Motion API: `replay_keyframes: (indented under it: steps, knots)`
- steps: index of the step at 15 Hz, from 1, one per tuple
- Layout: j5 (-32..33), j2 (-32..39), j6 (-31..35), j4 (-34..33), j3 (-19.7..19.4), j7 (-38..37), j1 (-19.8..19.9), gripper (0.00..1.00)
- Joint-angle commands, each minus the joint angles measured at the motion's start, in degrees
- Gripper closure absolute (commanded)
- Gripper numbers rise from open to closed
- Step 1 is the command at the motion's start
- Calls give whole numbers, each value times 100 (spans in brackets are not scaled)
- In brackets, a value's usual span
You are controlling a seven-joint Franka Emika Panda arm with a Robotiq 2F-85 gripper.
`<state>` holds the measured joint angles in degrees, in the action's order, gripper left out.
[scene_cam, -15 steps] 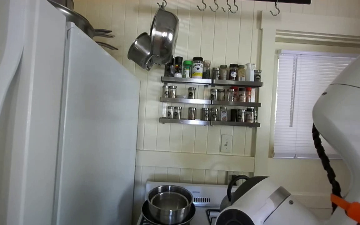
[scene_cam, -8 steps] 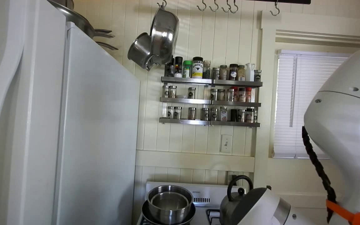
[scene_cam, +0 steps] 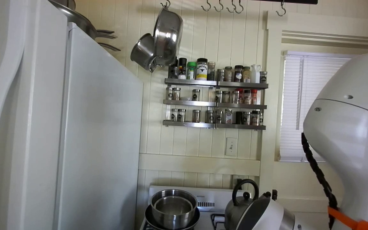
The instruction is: Move one spice bottle from the middle shelf to the stove
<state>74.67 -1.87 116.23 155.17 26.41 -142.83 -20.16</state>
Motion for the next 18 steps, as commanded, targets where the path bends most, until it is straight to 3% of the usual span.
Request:
replay_keyframes:
  steps: [1, 2, 18]
  knots:
    - [-8, -7, -3, -1, -122, 12, -123, 56]
    - [-8, -7, -3, -1, -121, 12, -127, 81]
    - [1540, 1619, -1082, -695, -147, -932, -320, 81]
